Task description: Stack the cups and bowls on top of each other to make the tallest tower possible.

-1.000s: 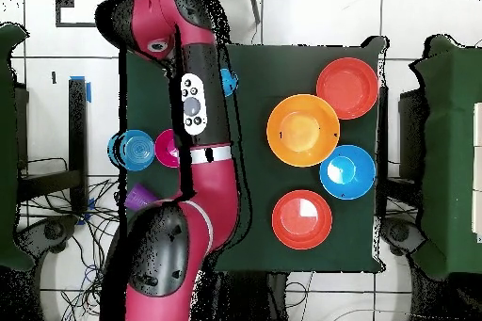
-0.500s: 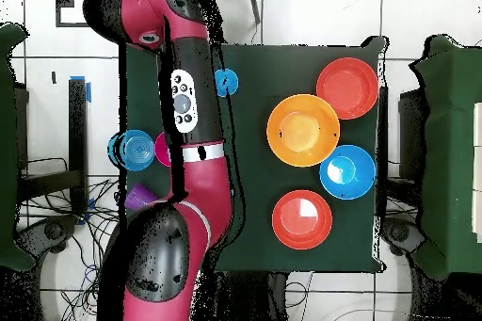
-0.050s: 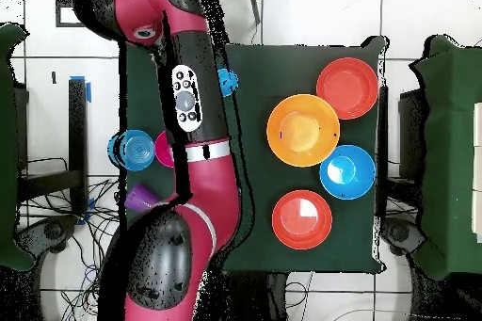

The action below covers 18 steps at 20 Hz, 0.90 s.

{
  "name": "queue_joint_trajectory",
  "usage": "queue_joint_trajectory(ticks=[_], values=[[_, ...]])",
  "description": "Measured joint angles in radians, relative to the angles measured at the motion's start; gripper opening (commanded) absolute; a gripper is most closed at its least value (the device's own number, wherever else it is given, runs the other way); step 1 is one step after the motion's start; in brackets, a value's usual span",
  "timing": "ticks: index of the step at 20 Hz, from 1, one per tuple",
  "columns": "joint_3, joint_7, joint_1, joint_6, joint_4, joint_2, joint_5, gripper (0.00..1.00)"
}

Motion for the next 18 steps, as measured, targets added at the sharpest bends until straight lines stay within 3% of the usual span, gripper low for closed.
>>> queue_joint_trajectory(ticks=[1, 3, 4, 8, 13, 18], values=[[-0.030, 0.006, -0.012, 0.000, 0.042, -0.018, 0.061, 1.00], [-0.059, 0.018, -0.024, -0.001, 0.084, -0.038, 0.116, 1.00], [-0.105, 0.051, -0.041, 0.000, 0.151, -0.072, 0.195, 1.00], [-0.162, 0.116, -0.057, -0.001, 0.228, -0.115, 0.282, 1.00], [-0.250, 0.279, -0.078, -0.003, 0.358, -0.182, 0.414, 1.00], [-0.303, 0.397, -0.089, -0.040, 0.460, -0.218, 0.495, 1.00]])
